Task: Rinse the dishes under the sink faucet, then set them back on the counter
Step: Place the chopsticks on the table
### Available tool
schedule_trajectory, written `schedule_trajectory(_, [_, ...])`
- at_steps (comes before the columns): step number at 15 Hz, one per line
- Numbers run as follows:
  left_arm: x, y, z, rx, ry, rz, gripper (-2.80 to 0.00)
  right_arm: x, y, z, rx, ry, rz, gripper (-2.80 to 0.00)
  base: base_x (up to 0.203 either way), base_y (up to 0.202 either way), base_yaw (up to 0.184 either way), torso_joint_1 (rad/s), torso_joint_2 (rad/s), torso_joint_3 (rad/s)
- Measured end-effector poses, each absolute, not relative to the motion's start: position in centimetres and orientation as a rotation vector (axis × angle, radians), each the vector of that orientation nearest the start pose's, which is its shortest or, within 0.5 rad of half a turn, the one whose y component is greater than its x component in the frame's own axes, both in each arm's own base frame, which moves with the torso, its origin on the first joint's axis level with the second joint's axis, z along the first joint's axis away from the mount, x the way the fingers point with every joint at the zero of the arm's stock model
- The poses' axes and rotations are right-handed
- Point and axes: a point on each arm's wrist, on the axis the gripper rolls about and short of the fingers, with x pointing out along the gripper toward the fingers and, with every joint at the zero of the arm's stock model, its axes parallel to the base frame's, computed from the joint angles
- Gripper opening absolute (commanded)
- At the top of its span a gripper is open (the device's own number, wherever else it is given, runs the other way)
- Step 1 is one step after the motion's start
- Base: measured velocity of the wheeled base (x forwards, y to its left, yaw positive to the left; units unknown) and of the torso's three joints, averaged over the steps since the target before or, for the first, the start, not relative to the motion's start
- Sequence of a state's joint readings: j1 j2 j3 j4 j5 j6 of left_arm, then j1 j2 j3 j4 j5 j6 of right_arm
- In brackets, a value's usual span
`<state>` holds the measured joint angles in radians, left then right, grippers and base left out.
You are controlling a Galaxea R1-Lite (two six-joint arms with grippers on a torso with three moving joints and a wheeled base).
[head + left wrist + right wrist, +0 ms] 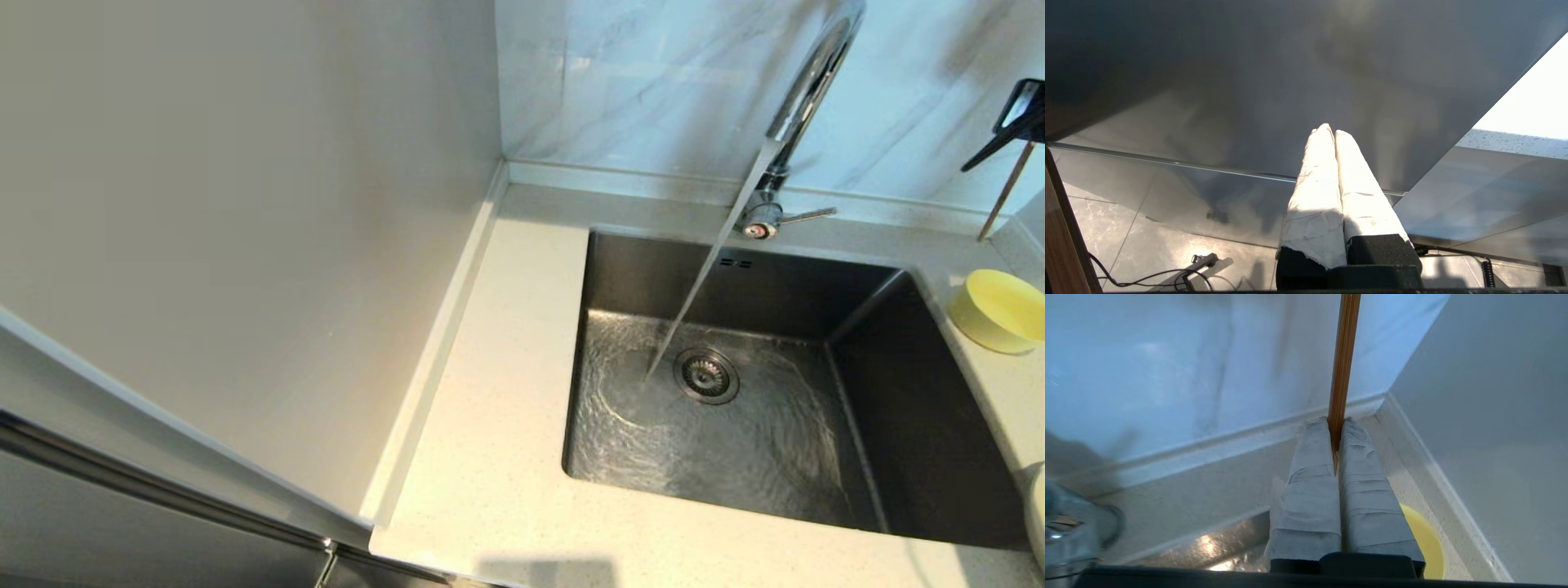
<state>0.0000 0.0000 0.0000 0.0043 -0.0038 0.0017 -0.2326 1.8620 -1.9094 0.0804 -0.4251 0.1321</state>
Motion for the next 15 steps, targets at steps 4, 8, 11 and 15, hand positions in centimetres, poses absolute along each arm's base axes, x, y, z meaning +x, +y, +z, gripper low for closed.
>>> schedule_trajectory(4, [-2.3, 0.0, 7.5, 0.001, 0.005, -0.004, -2.8, 34.5, -8.0, 30.3, 0.095, 0.198, -0.626, -2.8, 0.0, 0.0, 0.0, 0.0, 0.0, 0.0])
schedule_trajectory(8, [-2.3, 0.0, 7.5, 0.002, 0.004, -0.004, -2.8, 31.7, -6.2, 19.9, 0.045, 0.527, -0.592, -2.8, 0.0, 0.0, 0.0, 0.0, 0.0, 0.0])
schedule_trajectory(11, [-2.3, 0.0, 7.5, 0.002, 0.005, -0.005, -2.8, 31.5, -5.7, 21.3, 0.047, 0.465, -0.576, -2.8, 0.0, 0.0, 0.0, 0.0, 0.0, 0.0])
schedule_trajectory(15, [-2.3, 0.0, 7.5, 0.002, 0.004, -0.004, -2.8, 32.0, -5.5, 31.1, 0.063, 0.136, -0.56, -2.8, 0.0, 0.0, 0.0, 0.0, 0.0, 0.0])
